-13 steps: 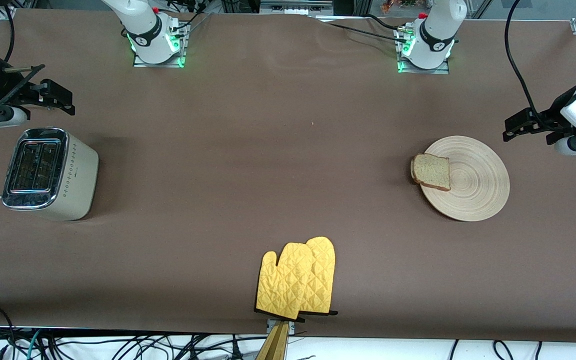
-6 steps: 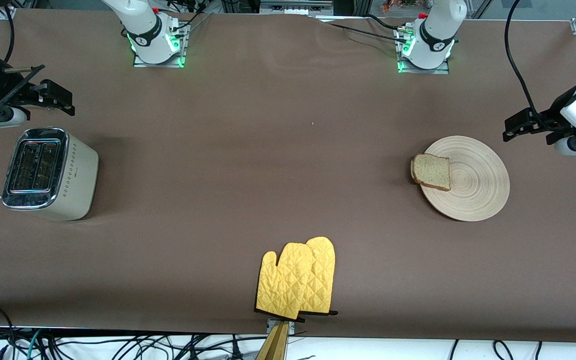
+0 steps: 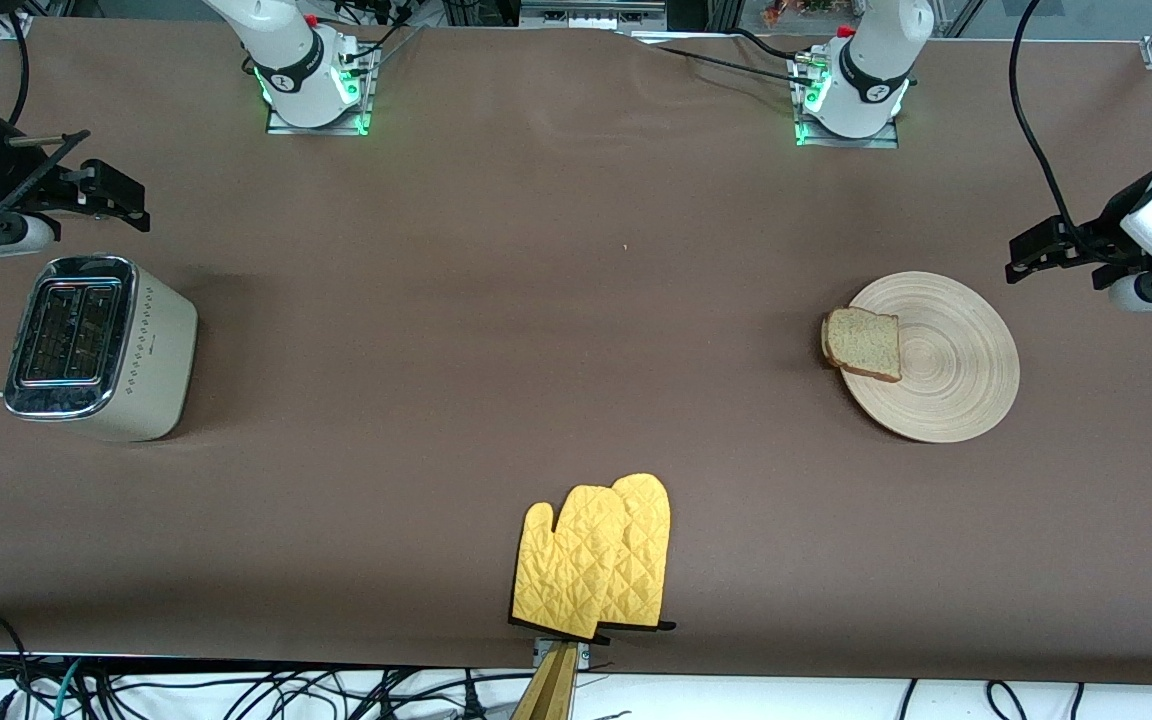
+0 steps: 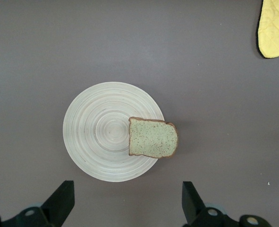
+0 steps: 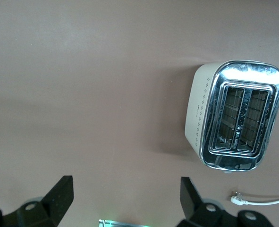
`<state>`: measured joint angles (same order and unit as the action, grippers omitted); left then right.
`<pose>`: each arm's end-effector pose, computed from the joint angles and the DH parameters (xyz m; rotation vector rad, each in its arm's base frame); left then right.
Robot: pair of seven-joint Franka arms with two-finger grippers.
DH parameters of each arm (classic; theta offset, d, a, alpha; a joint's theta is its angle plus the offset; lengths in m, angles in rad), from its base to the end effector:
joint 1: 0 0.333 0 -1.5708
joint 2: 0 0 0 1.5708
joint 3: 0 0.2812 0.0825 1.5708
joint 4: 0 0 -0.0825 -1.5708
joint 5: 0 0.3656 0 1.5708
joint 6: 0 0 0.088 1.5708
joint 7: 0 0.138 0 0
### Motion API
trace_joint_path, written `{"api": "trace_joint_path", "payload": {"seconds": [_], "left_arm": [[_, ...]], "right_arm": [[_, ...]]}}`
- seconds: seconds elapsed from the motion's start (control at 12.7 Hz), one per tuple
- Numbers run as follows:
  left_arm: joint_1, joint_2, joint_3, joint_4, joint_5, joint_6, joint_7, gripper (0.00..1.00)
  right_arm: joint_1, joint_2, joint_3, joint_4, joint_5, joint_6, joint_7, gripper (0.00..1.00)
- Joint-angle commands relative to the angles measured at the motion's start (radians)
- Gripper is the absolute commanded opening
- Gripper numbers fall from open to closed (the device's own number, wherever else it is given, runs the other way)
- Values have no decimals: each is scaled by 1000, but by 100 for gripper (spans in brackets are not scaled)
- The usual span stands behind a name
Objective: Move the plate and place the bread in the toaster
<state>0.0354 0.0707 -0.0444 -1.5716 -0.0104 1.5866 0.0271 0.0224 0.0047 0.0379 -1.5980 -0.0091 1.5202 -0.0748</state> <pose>0.5529 -0.0057 0.5212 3.1259 -0.0557 -0.0868 0.5273 0.0305 0.5398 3.1235 0.2112 -0.1293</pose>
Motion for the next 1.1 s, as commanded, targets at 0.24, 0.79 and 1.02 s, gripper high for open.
{"api": "trace_joint_path", "payload": {"seconds": [0.24, 0.79, 1.02], "left_arm": [[3, 11, -6, 27, 20, -5, 2, 100], [5, 11, -3, 27, 21, -5, 2, 100], [14, 61, -9, 25, 12, 21, 8, 100]], "right_arm": [[1, 8, 4, 21, -3, -8, 13, 100], [-1, 9, 2, 21, -2, -6, 13, 100], [-1, 9, 2, 21, -2, -8, 13, 100]]}}
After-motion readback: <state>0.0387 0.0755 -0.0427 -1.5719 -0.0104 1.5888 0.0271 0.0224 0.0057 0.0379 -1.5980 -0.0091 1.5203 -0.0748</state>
